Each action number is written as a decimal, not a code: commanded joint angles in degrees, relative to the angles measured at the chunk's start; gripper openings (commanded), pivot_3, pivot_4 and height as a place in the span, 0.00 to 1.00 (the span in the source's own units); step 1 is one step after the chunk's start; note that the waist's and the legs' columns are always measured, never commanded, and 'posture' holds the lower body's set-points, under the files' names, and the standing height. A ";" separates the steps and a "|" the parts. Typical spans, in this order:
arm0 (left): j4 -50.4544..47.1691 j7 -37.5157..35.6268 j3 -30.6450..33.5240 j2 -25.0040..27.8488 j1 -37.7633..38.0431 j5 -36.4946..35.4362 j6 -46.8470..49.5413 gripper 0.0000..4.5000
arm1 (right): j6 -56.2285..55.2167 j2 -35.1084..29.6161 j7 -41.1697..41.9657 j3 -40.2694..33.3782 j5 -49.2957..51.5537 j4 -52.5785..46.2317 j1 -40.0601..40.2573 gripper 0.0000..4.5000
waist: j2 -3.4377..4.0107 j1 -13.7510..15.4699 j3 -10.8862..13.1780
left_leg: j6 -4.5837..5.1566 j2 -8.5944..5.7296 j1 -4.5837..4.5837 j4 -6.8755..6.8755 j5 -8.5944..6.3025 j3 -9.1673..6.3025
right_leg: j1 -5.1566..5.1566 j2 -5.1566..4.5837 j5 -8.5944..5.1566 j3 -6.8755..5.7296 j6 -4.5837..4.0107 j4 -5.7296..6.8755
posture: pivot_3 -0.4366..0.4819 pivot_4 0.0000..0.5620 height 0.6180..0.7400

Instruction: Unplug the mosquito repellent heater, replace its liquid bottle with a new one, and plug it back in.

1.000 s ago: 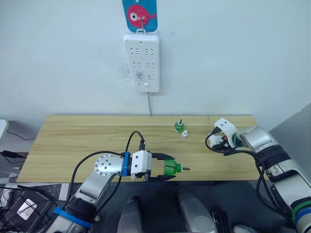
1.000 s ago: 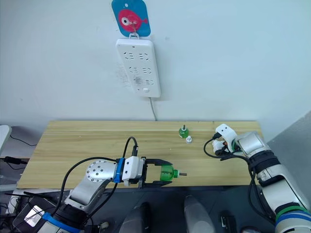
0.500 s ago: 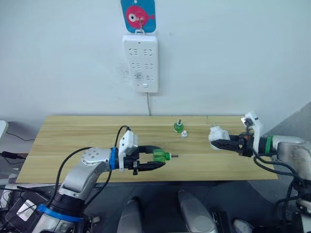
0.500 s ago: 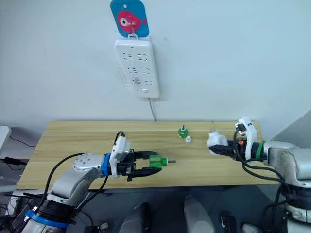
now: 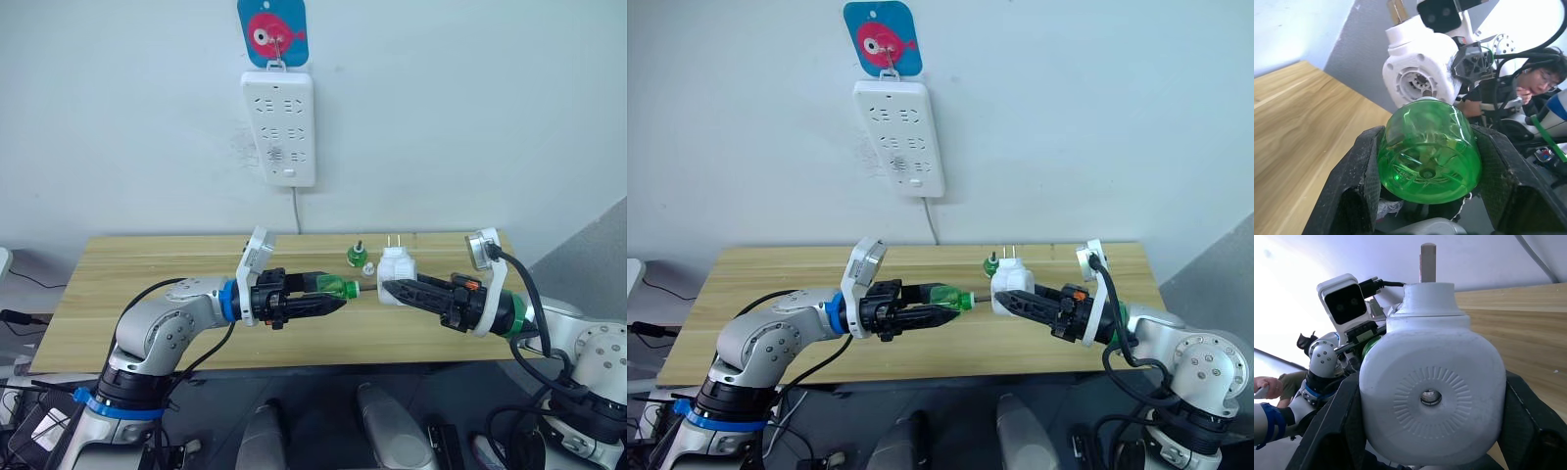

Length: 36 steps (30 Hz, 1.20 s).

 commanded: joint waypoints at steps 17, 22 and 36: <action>-5.22 -0.70 0.63 -0.24 0.98 -3.26 2.96 0.52 | -10.87 -9.22 -15.64 9.68 24.47 2.05 4.63 0.66 | 0.00 0.02 0.00 | 0.00 0.00 -0.03 0.01 0.00 0.05 | 0.00 0.00 -0.01 0.07 -0.01 -0.10 | 0.19 0.37 1.00; -5.38 -0.21 0.05 -0.80 0.79 -2.53 3.04 0.52 | -16.48 -13.52 -18.84 13.44 30.63 2.83 5.49 0.66 | 0.00 0.03 0.00 | 0.00 0.00 -0.03 0.01 0.00 0.07 | 0.01 0.00 0.00 0.09 -0.01 -0.15 | 0.19 0.38 1.00; -4.67 -0.77 -3.57 -3.64 0.30 3.11 -2.55 0.52 | -26.61 -24.34 -19.95 22.87 40.70 0.55 6.72 0.66 | 0.00 0.17 0.00 | 0.02 -0.01 -0.07 0.00 -0.01 0.08 | 0.03 -0.01 0.00 0.10 -0.01 -0.28 | 0.19 0.38 1.00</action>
